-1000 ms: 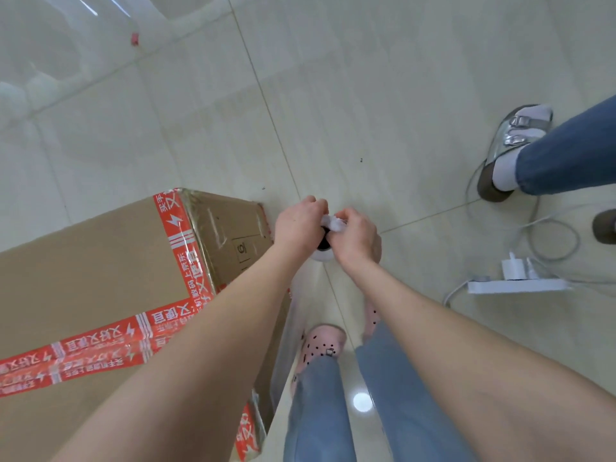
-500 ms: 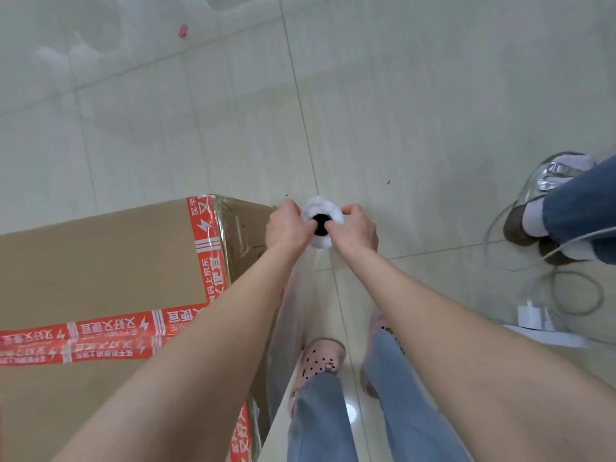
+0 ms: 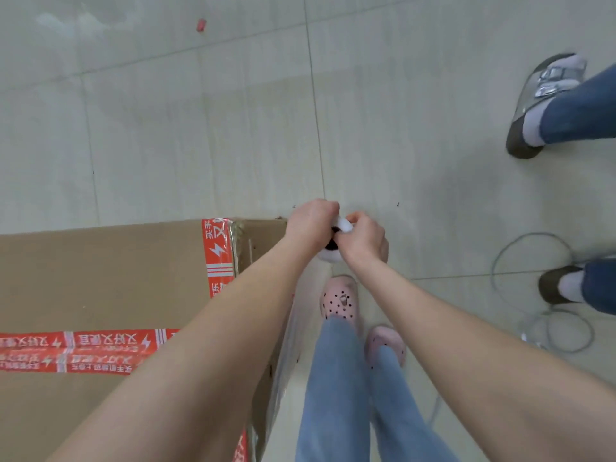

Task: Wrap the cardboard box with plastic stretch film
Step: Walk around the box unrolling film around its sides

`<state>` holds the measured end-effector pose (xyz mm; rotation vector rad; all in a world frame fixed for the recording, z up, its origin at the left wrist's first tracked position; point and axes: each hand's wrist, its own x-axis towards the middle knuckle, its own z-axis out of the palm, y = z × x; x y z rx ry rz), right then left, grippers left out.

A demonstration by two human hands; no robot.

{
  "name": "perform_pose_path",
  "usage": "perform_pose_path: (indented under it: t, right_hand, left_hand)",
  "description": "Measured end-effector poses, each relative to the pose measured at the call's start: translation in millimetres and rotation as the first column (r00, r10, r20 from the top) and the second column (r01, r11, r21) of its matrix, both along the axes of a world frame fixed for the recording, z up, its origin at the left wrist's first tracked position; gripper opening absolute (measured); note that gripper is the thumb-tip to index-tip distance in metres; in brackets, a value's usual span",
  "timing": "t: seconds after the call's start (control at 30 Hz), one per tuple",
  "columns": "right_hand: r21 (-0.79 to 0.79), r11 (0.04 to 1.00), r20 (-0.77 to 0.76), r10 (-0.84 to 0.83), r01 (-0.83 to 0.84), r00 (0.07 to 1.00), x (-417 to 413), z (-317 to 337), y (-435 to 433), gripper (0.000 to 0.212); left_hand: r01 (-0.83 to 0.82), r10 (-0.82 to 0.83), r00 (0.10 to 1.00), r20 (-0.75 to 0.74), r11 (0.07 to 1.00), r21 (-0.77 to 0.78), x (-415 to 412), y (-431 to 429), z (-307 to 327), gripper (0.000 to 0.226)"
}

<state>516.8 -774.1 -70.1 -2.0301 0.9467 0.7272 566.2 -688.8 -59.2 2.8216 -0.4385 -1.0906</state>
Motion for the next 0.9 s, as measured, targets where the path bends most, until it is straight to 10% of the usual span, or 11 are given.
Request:
perform_pose_path:
  t: [0.37, 0.53, 0.7, 0.9]
  right_hand:
    - [-0.073, 0.986, 0.104, 0.16, -0.153, 0.982, 65.5, 5.1, 22.7, 0.035]
    - [0.112, 0.986, -0.094, -0.109, 0.12, 0.99, 62.8, -0.7, 29.9, 0.038]
    - [0.049, 0.999, -0.039, -0.01, 0.011, 0.999, 69.9, -3.8, 38.2, 0.034]
    - [-0.088, 0.967, -0.029, 0.237, -0.239, 0.971, 105.2, 2.8, 47.5, 0.029]
  left_hand:
    - [-0.763, 0.762, 0.644, -0.067, 0.633, -0.129, 21.5, 33.4, -3.0, 0.024]
    - [-0.56, 0.56, 0.828, -0.04, 0.821, -0.109, 35.5, 44.5, -5.1, 0.029]
    - [-0.22, 0.214, 0.973, -0.09, 0.973, -0.069, 68.0, 41.7, -8.1, 0.039]
    - [-0.391, 0.385, 0.92, -0.075, 0.916, -0.095, 82.8, 56.7, -10.2, 0.015]
